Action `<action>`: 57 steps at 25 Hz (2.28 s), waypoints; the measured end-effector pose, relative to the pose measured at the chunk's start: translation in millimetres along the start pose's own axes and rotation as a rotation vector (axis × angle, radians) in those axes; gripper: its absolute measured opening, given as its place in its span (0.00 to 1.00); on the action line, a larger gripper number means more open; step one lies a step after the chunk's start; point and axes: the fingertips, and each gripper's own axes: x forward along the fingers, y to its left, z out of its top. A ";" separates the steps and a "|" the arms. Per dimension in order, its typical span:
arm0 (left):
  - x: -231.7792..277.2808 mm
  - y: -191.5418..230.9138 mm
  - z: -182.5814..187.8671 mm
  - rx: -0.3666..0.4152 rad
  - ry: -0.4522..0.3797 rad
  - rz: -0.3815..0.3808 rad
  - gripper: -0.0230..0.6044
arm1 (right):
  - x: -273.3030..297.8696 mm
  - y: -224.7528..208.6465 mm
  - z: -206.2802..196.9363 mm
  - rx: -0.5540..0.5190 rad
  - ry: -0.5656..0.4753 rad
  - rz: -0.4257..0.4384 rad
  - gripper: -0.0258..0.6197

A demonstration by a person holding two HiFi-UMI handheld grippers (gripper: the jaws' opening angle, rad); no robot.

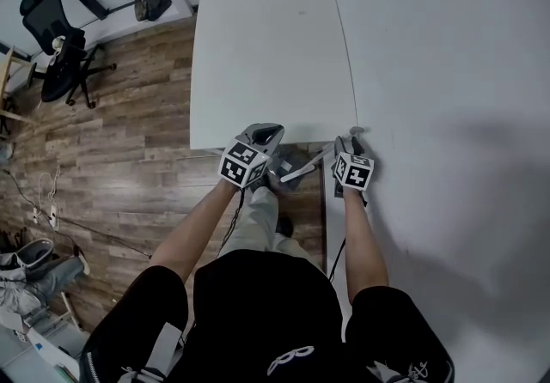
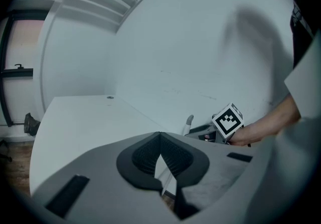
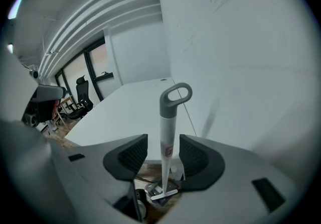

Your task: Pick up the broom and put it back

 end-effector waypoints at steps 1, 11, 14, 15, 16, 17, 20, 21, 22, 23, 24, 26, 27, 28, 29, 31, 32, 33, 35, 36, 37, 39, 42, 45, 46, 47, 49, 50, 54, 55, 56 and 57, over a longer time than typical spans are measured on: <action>2.2 4.5 0.4 -0.003 0.004 -0.001 0.06 | 4.6 -2.0 -0.7 0.005 0.007 -0.004 0.34; 5.0 32.2 -3.3 -0.029 0.030 0.014 0.05 | 25.9 -4.5 -7.8 0.022 0.049 -0.030 0.33; 3.7 35.6 -6.3 -0.035 0.032 0.018 0.05 | 29.8 -4.4 -10.3 0.043 0.063 -0.036 0.28; 3.0 36.9 -6.6 -0.037 0.032 0.021 0.06 | 30.3 -4.4 -10.0 0.045 0.064 -0.039 0.23; 2.1 37.7 -7.0 -0.038 0.033 0.023 0.06 | 30.3 -4.1 -9.7 0.045 0.063 -0.041 0.22; 1.0 38.3 -7.6 -0.039 0.034 0.024 0.06 | 30.0 -3.6 -9.5 0.043 0.062 -0.041 0.22; -2.3 40.4 -9.5 -0.050 0.033 0.032 0.05 | 27.9 -2.3 -9.9 0.037 0.063 -0.045 0.22; -3.5 41.6 -9.8 -0.053 0.032 0.035 0.06 | 27.3 -1.8 -10.0 0.036 0.064 -0.047 0.22; -4.9 43.0 -9.6 -0.055 0.030 0.040 0.06 | 27.0 -0.9 -10.0 0.034 0.064 -0.048 0.22; -6.3 44.1 -9.0 -0.056 0.027 0.044 0.05 | 26.5 0.2 -10.3 0.032 0.064 -0.047 0.22; -7.7 44.8 -8.1 -0.055 0.025 0.047 0.05 | 25.8 1.3 -10.8 0.032 0.063 -0.046 0.22; -11.0 45.6 -5.2 -0.055 0.019 0.054 0.05 | 22.7 3.6 -11.3 0.029 0.063 -0.040 0.22; -13.7 46.0 -3.4 -0.057 0.016 0.058 0.05 | 20.4 5.4 -11.3 0.026 0.064 -0.036 0.22; -16.9 46.2 -1.9 -0.059 0.013 0.064 0.05 | 17.8 7.5 -11.6 0.022 0.064 -0.033 0.22; -20.6 45.9 -1.2 -0.061 0.009 0.069 0.05 | 15.0 9.5 -12.7 0.018 0.065 -0.029 0.22; -29.6 42.0 -3.5 -0.062 0.001 0.082 0.05 | 7.1 13.5 -18.7 0.011 0.066 -0.022 0.22; -34.4 39.5 -5.6 -0.063 -0.003 0.090 0.05 | 3.0 15.7 -22.6 0.009 0.066 -0.016 0.22; -38.9 37.5 -7.4 -0.066 -0.009 0.099 0.05 | -0.4 17.9 -26.1 0.007 0.067 -0.009 0.22; -47.8 33.8 -10.7 -0.074 -0.022 0.117 0.06 | -6.3 22.7 -32.0 0.001 0.069 0.005 0.22; -52.9 31.5 -12.7 -0.078 -0.028 0.125 0.05 | -9.8 25.7 -34.9 -0.005 0.072 0.012 0.22; -58.7 28.9 -14.9 -0.083 -0.033 0.132 0.05 | -14.1 29.2 -37.9 -0.011 0.075 0.020 0.22; -71.1 23.6 -18.6 -0.092 -0.044 0.148 0.05 | -24.0 36.9 -42.8 -0.034 0.082 0.034 0.22; -89.1 18.7 -23.2 -0.104 -0.058 0.174 0.05 | -35.8 50.4 -46.6 -0.074 0.086 0.060 0.22; -104.7 12.9 -28.9 -0.110 -0.069 0.200 0.06 | -46.6 60.8 -49.6 -0.104 0.081 0.084 0.22; -111.3 10.0 -31.4 -0.112 -0.075 0.207 0.05 | -51.4 64.1 -51.0 -0.111 0.077 0.090 0.22; -118.8 7.0 -33.9 -0.113 -0.080 0.215 0.06 | -56.8 67.6 -51.9 -0.119 0.072 0.095 0.22; -135.1 1.8 -37.8 -0.118 -0.094 0.231 0.05 | -68.7 74.5 -50.8 -0.134 0.059 0.103 0.22; -142.9 -0.6 -39.1 -0.121 -0.100 0.238 0.05 | -75.1 77.5 -48.6 -0.141 0.050 0.105 0.22; -169.5 -10.4 -48.7 -0.127 -0.125 0.269 0.06 | -98.0 89.4 -37.9 -0.164 0.002 0.119 0.22; -176.4 -13.9 -52.4 -0.128 -0.131 0.277 0.06 | -104.3 93.2 -36.3 -0.170 -0.011 0.124 0.22; -182.9 -17.3 -55.1 -0.130 -0.136 0.284 0.06 | -110.6 96.8 -34.2 -0.177 -0.024 0.128 0.22; -188.6 -20.4 -56.7 -0.131 -0.142 0.290 0.06 | -116.6 99.9 -30.8 -0.184 -0.038 0.131 0.22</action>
